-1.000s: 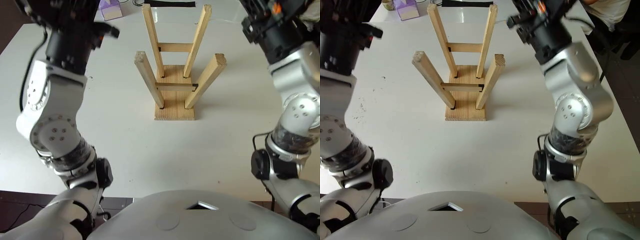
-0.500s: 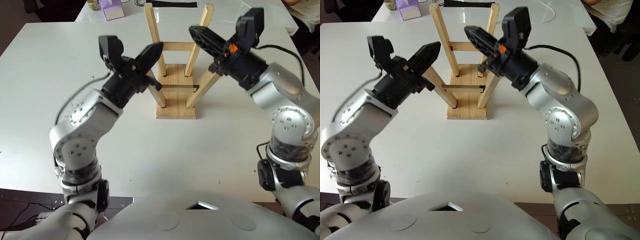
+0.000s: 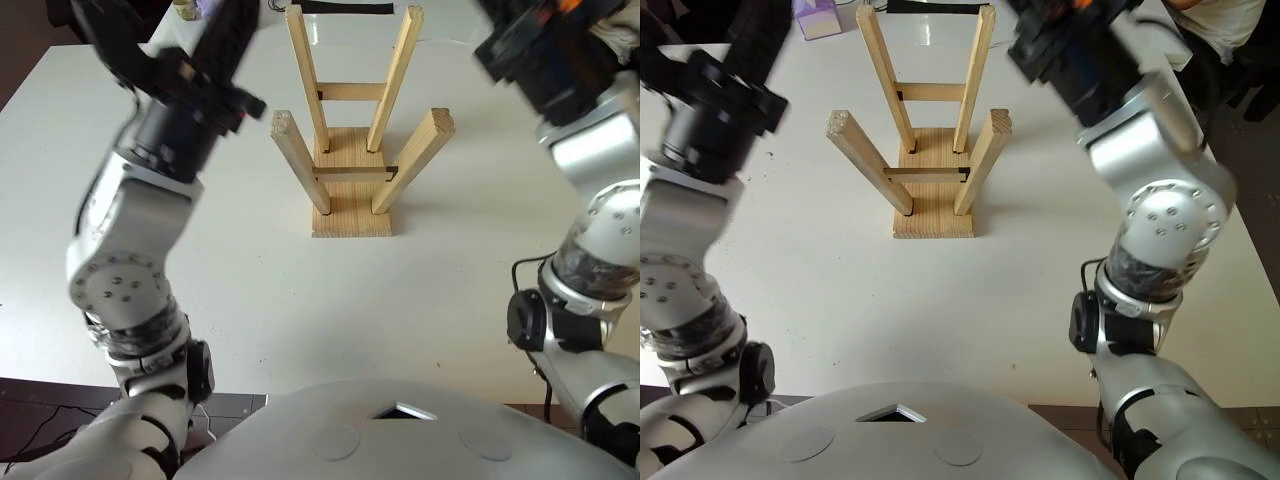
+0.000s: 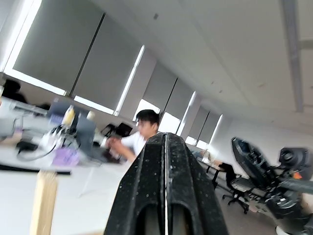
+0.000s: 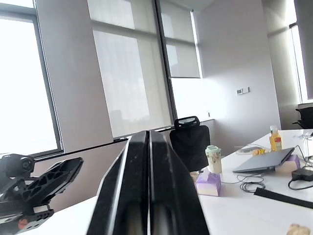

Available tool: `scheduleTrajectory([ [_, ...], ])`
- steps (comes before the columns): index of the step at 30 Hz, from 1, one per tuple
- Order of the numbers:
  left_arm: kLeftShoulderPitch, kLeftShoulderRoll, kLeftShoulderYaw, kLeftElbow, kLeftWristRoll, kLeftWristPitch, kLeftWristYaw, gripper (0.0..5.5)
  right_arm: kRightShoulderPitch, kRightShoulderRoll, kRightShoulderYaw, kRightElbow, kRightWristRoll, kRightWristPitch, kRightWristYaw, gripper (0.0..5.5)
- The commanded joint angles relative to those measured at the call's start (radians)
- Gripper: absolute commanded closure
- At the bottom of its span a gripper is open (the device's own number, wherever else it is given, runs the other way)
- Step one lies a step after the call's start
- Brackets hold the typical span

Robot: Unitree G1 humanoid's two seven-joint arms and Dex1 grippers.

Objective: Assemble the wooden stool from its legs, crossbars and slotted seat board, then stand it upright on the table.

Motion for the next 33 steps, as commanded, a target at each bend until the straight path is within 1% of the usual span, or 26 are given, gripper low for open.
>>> scheduleTrajectory([
  [1, -0.113, 0.125, 0.069, 0.051, -0.098, 0.009, 0.049, 5.46, -0.085, -0.04, -0.036, 0.043, 0.038, -0.004, -0.029, 5.5],
  [3, -0.096, 0.135, 0.036, 0.078, -0.095, 0.032, 0.055, 5.46, -0.034, -0.065, 0.011, 0.027, 0.022, 0.029, 0.0, 5.5],
  [4, -0.064, 0.119, -0.002, 0.088, -0.088, 0.046, 0.056, 5.46, 0.024, -0.071, 0.069, 0.009, -0.009, 0.044, 0.024, 5.5],
  [7, 0.044, 0.035, -0.19, 0.137, 0.001, 0.077, -0.008, 5.46, 0.228, -0.066, 0.264, 0.006, -0.135, 0.05, 0.059, 5.5],
  [9, 0.116, 0.014, -0.305, 0.22, 0.139, 0.076, -0.069, 5.46, 0.312, -0.063, 0.351, 0.041, -0.222, 0.022, 0.083, 5.5],
  [10, 0.154, 0.004, -0.331, 0.257, 0.185, 0.066, -0.095, 5.46, 0.33, -0.056, 0.371, 0.057, -0.248, 0.005, 0.095, 5.5],
  [11, 0.186, 0.002, -0.344, 0.269, 0.223, 0.054, -0.122, 5.46, 0.327, -0.047, 0.372, 0.066, -0.254, -0.007, 0.103, 5.5],
  [12, 0.199, -0.007, -0.326, 0.259, 0.217, 0.041, -0.135, 5.46, 0.312, -0.032, 0.352, 0.066, -0.236, -0.014, 0.105, 5.5],
  [16, 0.155, -0.004, -0.215, 0.179, 0.138, -0.003, -0.14, 5.46, 0.226, 0.014, 0.221, 0.055, -0.112, -0.028, 0.078, 5.5],
  [20, -0.007, 0.005, -0.104, 0.129, -0.022, -0.038, -0.058, 5.46, 0.097, 0.024, 0.09, 0.066, 0.033, -0.038, 0.012, 5.5],
  [22, -0.076, 0.013, -0.086, 0.141, -0.057, -0.036, -0.03, 5.46, 0.054, 0.012, 0.072, 0.081, 0.046, -0.036, 0.003, 5.5],
  [24, -0.119, 0.023, -0.092, 0.174, -0.042, -0.024, -0.037, 5.46, 0.039, -0.006, 0.09, 0.101, 0.008, -0.039, 0.031, 5.5],
  [26, -0.125, 0.036, -0.135, 0.234, 0.043, -0.001, -0.055, 5.46, 0.056, -0.028, 0.141, 0.128, -0.068, -0.043, 0.065, 5.5],
  [28, -0.095, 0.019, -0.182, 0.295, 0.101, 0.018, -0.078, 5.46, 0.114, -0.043, 0.208, 0.147, -0.144, -0.053, 0.117, 5.5],
  [30, -0.023, -0.004, -0.249, 0.352, 0.171, 0.031, -0.129, 5.46, 0.201, -0.047, 0.288, 0.192, -0.231, -0.082, 0.177, 5.5],
  [33, 0.068, -0.032, -0.32, 0.404, 0.279, 0.025, -0.183, 5.46, 0.274, -0.022, 0.351, 0.234, -0.31, -0.145, 0.237, 5.5],
])
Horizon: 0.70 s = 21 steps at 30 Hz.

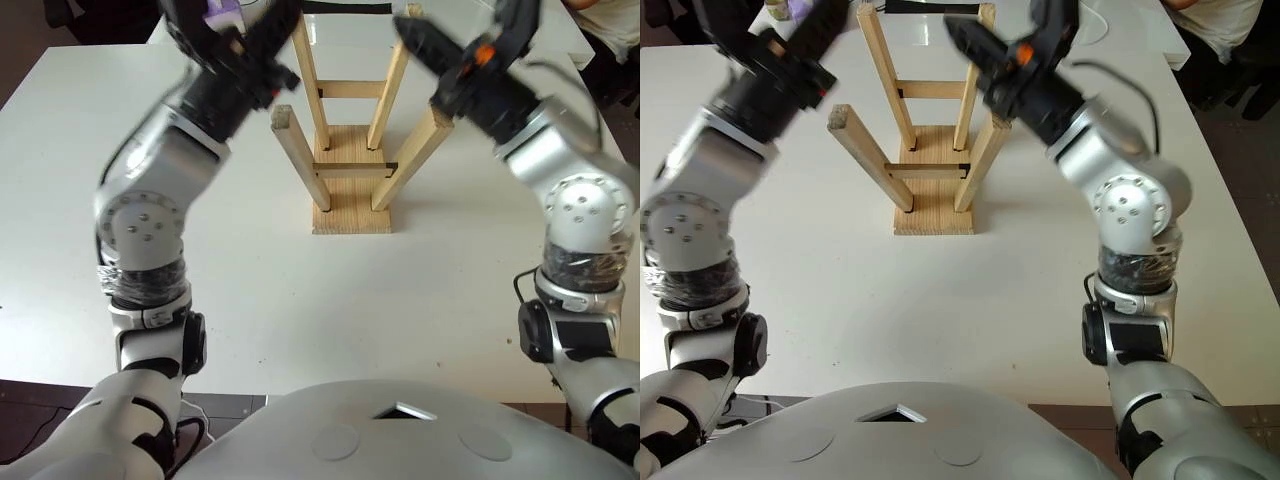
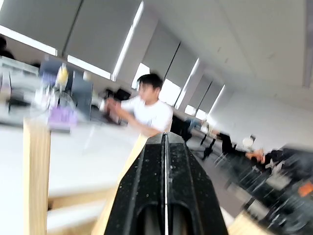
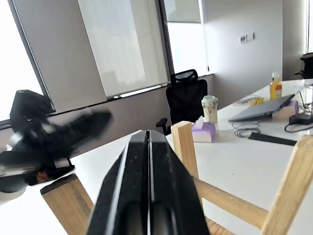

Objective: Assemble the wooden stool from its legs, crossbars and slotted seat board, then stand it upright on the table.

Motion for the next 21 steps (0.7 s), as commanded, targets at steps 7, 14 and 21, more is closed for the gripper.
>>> scheduleTrajectory([
  [7, 0.062, -0.005, 0.161, -0.119, 0.015, -0.087, -0.025, 5.46, -0.066, 0.083, -0.228, 0.005, 0.286, -0.052, -0.021, 5.5],
  [14, 0.144, 0.266, 0.395, 0.037, -0.037, 0.003, -0.23, 5.46, 0.053, -0.123, -0.222, 0.23, -0.005, -0.161, 0.125, 5.5],
  [21, 0.507, 0.527, 0.148, 0.288, 0.397, -0.071, -0.724, 5.46, 0.337, -0.135, 0.01, 0.32, -0.397, -0.359, 0.19, 5.5],
])
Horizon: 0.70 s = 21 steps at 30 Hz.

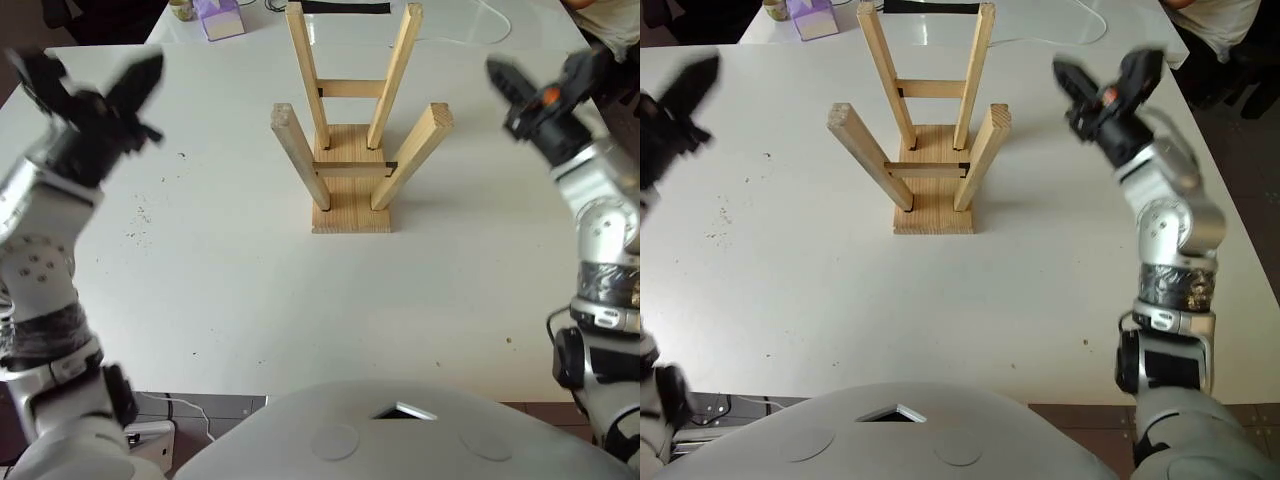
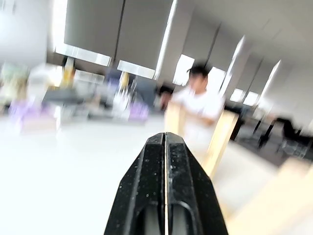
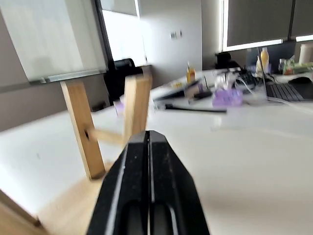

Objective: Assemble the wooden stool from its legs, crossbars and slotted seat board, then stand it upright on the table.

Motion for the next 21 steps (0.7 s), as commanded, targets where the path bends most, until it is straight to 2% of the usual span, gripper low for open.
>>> scheduleTrajectory([
  [1, 0.088, 0.148, -0.163, 0.121, 0.241, -0.068, -0.25, 5.46, 0.122, 0.029, 0.071, -0.015, -0.121, -0.076, 0.006, 5.5],
  [5, -0.015, 0.154, -0.29, 0.091, 0.32, -0.075, -0.41, 5.46, 0.113, 0.067, 0.096, -0.02, -0.156, -0.081, 0.018, 5.5],
  [8, -0.118, 0.076, -0.422, 0.065, 0.375, -0.084, -0.466, 5.46, 0.025, 0.078, 0.147, 0.019, -0.176, -0.104, 0.109, 5.5],
  [11, -0.146, -0.025, -0.515, 0.044, 0.433, -0.106, -0.438, 5.46, -0.102, 0.064, 0.211, 0.115, -0.192, -0.118, 0.288, 5.5],
  [17, -0.039, -0.156, -0.469, -0.017, 0.489, -0.143, -0.244, 5.46, -0.245, 0.09, 0.339, 0.234, -0.207, -0.108, 0.585, 5.5],
  [21, 0.056, -0.185, -0.389, -0.01, 0.547, -0.205, -0.129, 5.46, -0.186, 0.09, 0.414, 0.115, -0.213, -0.061, 0.644, 5.5],
])
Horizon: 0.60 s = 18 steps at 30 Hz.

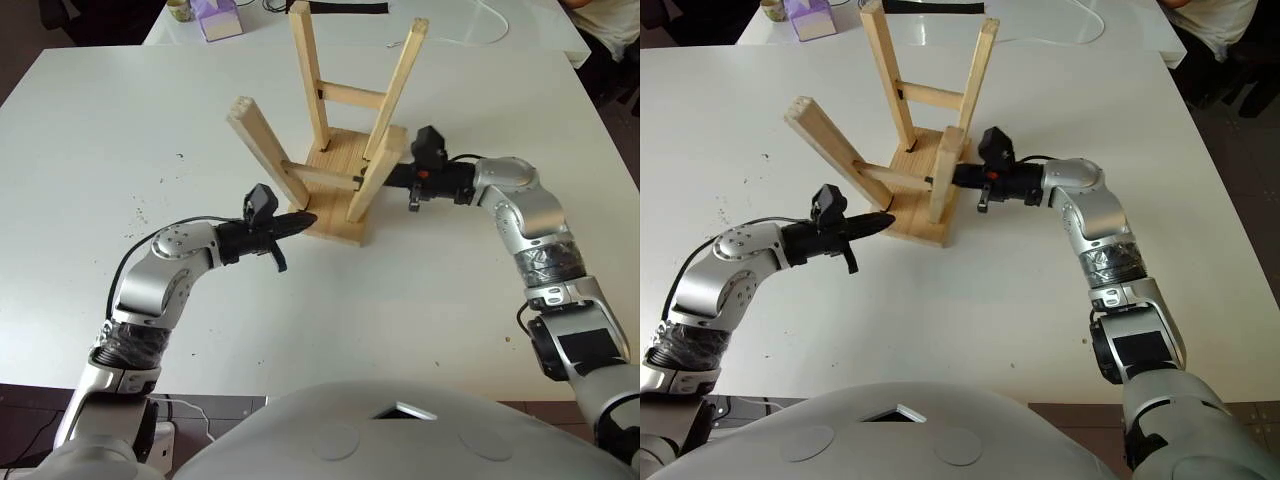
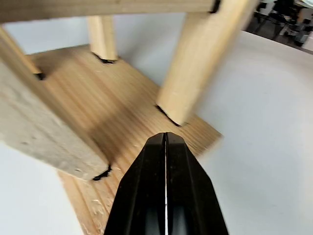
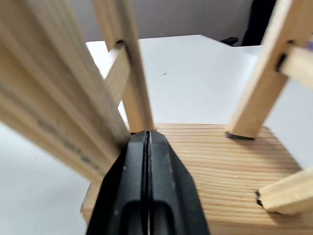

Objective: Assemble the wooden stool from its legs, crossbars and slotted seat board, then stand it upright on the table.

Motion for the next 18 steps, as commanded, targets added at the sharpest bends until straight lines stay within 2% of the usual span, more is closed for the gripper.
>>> scheduleTrajectory([
  [1, 0.08, -0.02, 0.087, 0.019, 0.056, -0.057, 0.101, 5.46, 0.085, 0.01, 0.065, -0.178, 0.013, 0.084, 0.016, 5.5],
  [5, 0.186, -0.047, 0.167, 0.001, 0.068, -0.091, 0.171, 5.46, 0.2, 0.048, 0.078, -0.406, 0.066, 0.224, -0.099, 5.5],
  [7, 0.28, -0.076, 0.204, -0.038, 0.068, -0.11, 0.206, 5.46, 0.211, 0.008, 0.031, -0.452, 0.087, 0.278, -0.113, 5.5],
  [10, 0.424, -0.131, 0.265, -0.12, 0.033, -0.133, 0.242, 5.46, 0.181, -0.109, -0.046, -0.391, 0.073, 0.287, -0.067, 5.5],
  [13, 0.521, -0.18, 0.336, -0.214, -0.053, -0.12, 0.256, 5.46, 0.072, -0.17, -0.043, -0.111, -0.085, 0.142, -0.108, 5.5],
  [15, 0.57, -0.195, 0.347, -0.246, -0.073, -0.099, 0.263, 5.46, -0.046, -0.129, -0.045, 0.146, -0.184, 0.04, -0.225, 5.5],
  [18, 0.596, -0.204, 0.273, -0.271, -0.05, -0.062, 0.267, 5.46, -0.19, -0.042, -0.039, 0.468, -0.271, -0.1, -0.345, 5.5],
])
